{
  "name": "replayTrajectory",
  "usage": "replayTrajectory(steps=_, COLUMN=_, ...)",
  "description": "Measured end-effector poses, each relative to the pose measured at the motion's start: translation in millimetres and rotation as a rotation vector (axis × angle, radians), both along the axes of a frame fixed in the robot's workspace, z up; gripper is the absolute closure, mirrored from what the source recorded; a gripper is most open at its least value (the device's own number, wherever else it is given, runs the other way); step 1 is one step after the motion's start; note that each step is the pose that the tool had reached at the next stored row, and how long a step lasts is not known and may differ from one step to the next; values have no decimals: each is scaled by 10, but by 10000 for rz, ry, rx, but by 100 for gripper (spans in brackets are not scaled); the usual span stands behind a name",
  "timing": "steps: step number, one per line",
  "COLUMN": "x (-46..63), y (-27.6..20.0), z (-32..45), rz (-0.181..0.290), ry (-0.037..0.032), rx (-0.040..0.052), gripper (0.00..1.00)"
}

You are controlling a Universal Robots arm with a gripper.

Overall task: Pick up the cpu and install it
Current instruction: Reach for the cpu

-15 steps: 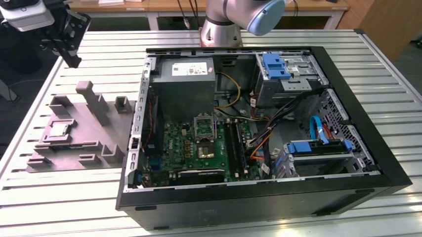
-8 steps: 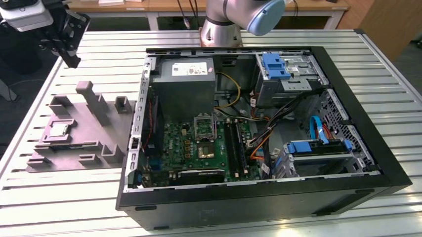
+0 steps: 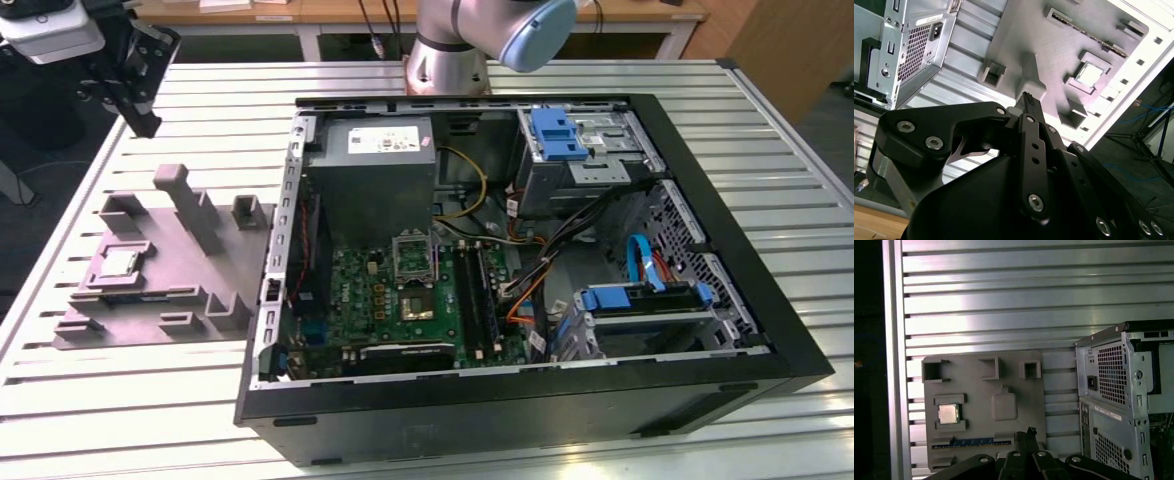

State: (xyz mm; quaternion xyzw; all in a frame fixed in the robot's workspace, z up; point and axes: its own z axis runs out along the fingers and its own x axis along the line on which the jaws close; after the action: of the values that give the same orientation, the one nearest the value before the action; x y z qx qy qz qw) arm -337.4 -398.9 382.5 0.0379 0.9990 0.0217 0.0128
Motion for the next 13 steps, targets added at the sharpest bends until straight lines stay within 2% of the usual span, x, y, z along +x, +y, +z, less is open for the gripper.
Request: replayTrajectory(steps=13, x=-35, y=0, z=-1, rz=-1, ry=-1, rx=0, gripper=89)
